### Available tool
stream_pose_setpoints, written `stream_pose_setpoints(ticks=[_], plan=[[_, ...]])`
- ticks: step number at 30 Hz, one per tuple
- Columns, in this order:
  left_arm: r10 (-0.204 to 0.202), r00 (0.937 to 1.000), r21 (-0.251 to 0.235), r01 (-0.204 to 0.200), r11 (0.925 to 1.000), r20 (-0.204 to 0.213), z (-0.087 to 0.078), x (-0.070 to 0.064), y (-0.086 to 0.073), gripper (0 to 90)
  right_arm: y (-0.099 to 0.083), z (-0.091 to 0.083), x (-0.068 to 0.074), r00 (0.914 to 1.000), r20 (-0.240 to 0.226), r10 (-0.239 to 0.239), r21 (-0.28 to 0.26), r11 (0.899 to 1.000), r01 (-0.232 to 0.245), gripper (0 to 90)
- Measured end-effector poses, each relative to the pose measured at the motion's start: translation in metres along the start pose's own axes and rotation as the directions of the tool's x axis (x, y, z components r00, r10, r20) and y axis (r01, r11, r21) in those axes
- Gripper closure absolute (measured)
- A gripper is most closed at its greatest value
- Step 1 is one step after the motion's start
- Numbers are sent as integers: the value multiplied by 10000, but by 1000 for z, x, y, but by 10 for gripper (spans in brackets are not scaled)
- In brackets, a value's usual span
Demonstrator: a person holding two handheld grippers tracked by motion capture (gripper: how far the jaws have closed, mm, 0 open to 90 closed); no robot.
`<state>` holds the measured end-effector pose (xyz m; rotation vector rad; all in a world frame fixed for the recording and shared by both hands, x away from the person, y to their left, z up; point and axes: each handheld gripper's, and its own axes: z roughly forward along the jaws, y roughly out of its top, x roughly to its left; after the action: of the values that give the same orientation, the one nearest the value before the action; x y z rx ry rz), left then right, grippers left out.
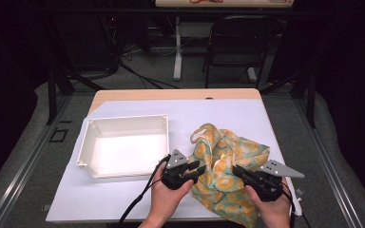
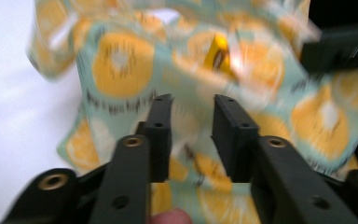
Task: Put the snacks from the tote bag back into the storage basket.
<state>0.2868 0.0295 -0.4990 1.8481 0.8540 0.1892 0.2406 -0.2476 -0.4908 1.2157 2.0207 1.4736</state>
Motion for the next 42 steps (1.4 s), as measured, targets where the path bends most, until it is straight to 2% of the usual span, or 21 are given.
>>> stream_pose_setpoints(ticks=[2,3,4,6,9,13,16,18,21,24,25,26,29,31,32,34,36,37,38,41,42], plan=[[-87,9998,-241,90,9997,152,-4,-1,4,573,0,-1,5,9995,-140,-280,-99,9996,278,898],[-143,9994,-249,151,9996,315,-6,-2,6,536,-1,0,11,9969,-470,-624,-89,9980,621,898],[-103,9990,-315,117,9994,432,-7,-3,8,536,-1,0,11,9969,-470,-624,-89,9980,621,898],[-123,9979,-452,152,9989,633,-7,-7,10,472,-6,7,22,9871,-886,-1333,312,9901,1365,898],[-150,9954,-460,194,9988,941,-5,-13,12,434,-9,13,29,9817,-1121,-1538,491,9859,1601,897],[-181,9925,-306,219,9993,1210,4,-20,14,338,-14,22,37,9634,-1532,-2201,1099,9650,2380,895],[-121,9922,-73,131,9999,1244,12,-25,15,333,-20,28,41,9527,-1705,-2517,1450,9499,2769,893],[-171,9961,166,157,9997,869,16,-27,15,532,-21,29,41,9470,-1917,-2579,1553,9447,2887,882],[-344,9942,585,286,9979,1015,20,-23,13,810,-19,26,39,9456,-2108,-2477,1394,9498,2799,788],[-268,9941,981,165,9950,1049,22,-19,8,898,-15,17,33,9548,-2094,-2110,959,9673,2348,714],[-240,9939,1060,125,9943,1080,22,-19,6,900,-10,9,25,9640,-1884,-1876,499,9785,2002,678],[-200,9937,1094,78,9940,1107,22,-18,5,900,-10,9,25,9640,-1884,-1876,499,9785,2002,678],[-100,9942,1281,-38,9917,1071,23,-18,-1,900,-2,-6,13,9806,-1194,-1553,-432,9876,1511,618],[-105,9948,1387,-37,9903,1014,25,-18,-7,900,3,-14,7,9926,-100,-1211,-1008,9877,1194,521],[-102,9952,1442,-40,9895,972,26,-18,-10,900,5,-18,4,9936,513,-1007,-1255,9864,1064,457],[-72,9959,1567,-71,9876,906,28,-18,-16,900,7,-21,-3,9881,1510,-294,-1717,9836,555,343],[-58,9960,1819,-105,9833,888,30,-18,-22,900,9,-21,-10,9809,1932,237,-1694,9855,95,259],[-70,9963,1868,-92,9824,859,31,-18,-26,900,8,-17,-16,9694,2396,539,-1402,9899,-204,264],[-99,9964,1901,-64,9817,847,32,-18,-29,900,8,-17,-16,9694,2396,539,-1402,9899,-204,264],[-154,9963,2218,-37,9751,844,34,-18,-40,900,3,-11,-22,9522,2935,851,-1037,9930,-568,442],[-221,9965,2256,35,9742,800,34,-18,-43,900,0,-8,-26,9523,2924,877,-774,9947,-679,607]])
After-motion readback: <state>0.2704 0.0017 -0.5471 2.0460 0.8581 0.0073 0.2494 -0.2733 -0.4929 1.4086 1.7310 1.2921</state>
